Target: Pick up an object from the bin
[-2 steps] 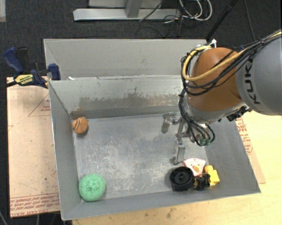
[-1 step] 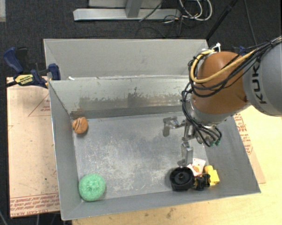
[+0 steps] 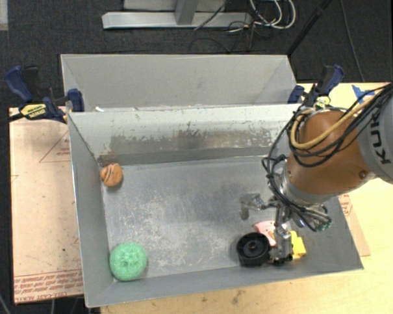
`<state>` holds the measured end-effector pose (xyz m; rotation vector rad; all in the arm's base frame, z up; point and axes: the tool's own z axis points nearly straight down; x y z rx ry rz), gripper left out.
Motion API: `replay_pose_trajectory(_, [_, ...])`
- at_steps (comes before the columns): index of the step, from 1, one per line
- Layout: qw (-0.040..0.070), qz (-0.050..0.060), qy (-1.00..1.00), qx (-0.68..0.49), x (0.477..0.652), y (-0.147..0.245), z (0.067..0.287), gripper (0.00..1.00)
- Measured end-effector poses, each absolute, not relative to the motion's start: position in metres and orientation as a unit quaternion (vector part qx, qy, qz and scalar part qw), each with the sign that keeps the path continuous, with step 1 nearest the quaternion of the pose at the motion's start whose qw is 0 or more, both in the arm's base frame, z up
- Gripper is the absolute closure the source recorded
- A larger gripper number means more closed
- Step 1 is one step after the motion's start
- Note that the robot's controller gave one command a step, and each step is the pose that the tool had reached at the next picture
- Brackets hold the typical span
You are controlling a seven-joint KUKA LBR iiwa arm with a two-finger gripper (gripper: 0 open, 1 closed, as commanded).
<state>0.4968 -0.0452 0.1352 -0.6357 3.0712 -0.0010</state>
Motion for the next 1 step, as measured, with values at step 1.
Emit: replay_pose_trajectory(1, [0.000, 0.000, 0.986, -0.166, 0.4723, -0.0650, 0.1156, 0.00])
